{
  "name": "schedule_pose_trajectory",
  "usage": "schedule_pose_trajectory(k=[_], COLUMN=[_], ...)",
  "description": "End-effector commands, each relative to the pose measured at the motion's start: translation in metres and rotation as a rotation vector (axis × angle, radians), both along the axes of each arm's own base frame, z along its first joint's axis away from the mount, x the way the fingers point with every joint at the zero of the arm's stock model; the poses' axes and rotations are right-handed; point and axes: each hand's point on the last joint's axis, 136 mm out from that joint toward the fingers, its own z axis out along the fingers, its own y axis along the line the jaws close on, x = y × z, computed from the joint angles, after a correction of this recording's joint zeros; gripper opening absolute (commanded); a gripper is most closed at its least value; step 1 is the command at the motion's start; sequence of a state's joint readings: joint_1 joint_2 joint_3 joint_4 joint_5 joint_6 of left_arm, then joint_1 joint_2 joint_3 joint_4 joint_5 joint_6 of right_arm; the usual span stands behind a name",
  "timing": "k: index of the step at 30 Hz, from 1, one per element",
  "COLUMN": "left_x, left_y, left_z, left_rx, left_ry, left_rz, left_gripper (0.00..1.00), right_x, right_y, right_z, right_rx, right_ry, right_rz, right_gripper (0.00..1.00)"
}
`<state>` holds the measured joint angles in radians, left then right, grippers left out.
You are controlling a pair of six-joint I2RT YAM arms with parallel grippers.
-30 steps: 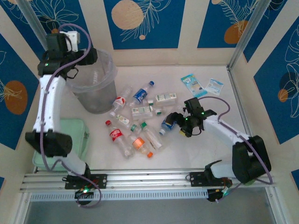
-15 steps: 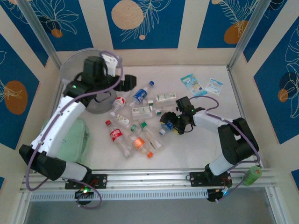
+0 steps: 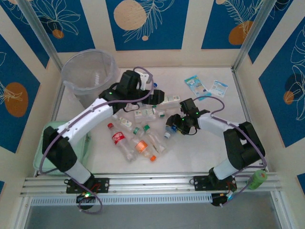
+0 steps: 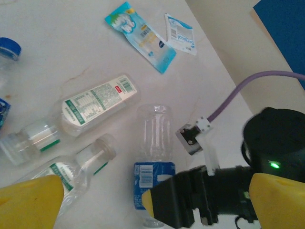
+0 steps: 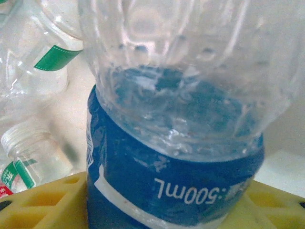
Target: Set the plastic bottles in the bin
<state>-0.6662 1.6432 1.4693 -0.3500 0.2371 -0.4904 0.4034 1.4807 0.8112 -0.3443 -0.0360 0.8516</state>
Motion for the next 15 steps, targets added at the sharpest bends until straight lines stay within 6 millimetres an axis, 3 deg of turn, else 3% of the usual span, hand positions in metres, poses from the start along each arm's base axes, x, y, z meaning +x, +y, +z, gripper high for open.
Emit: schedule_pose_trajectory(k=[1, 5, 10, 15], left_x=[0.006, 0.001, -0.008, -0.012], left_y=[-0.019, -0.034, -0.052, -0.071], left_z=[0.029, 0.034, 0.038, 0.046], left_rx=[-0.108, -0.197, -0.247, -0.317], left_ry=[-0.028, -0.013, -0.017, -0.012], left_rz=[-0.023, -0.076, -0.145, -0.214], left_gripper=[0.99, 1.0, 1.0, 0.99], right_x=[-0.01, -0.016, -0.013, -0.02], right_y=[-0.02, -0.033, -0.035, 0.006], right_z=[0.009, 0.036, 0.086, 0.159], right_rx=[-0.056, -0.036, 0.067, 0.303], right_ry=[-0.02, -0.131, -0.296, -0.483], right_rz=[0.015, 0.071, 0.169, 0.446], right_gripper=[0.58, 0.53, 0.51, 0.52])
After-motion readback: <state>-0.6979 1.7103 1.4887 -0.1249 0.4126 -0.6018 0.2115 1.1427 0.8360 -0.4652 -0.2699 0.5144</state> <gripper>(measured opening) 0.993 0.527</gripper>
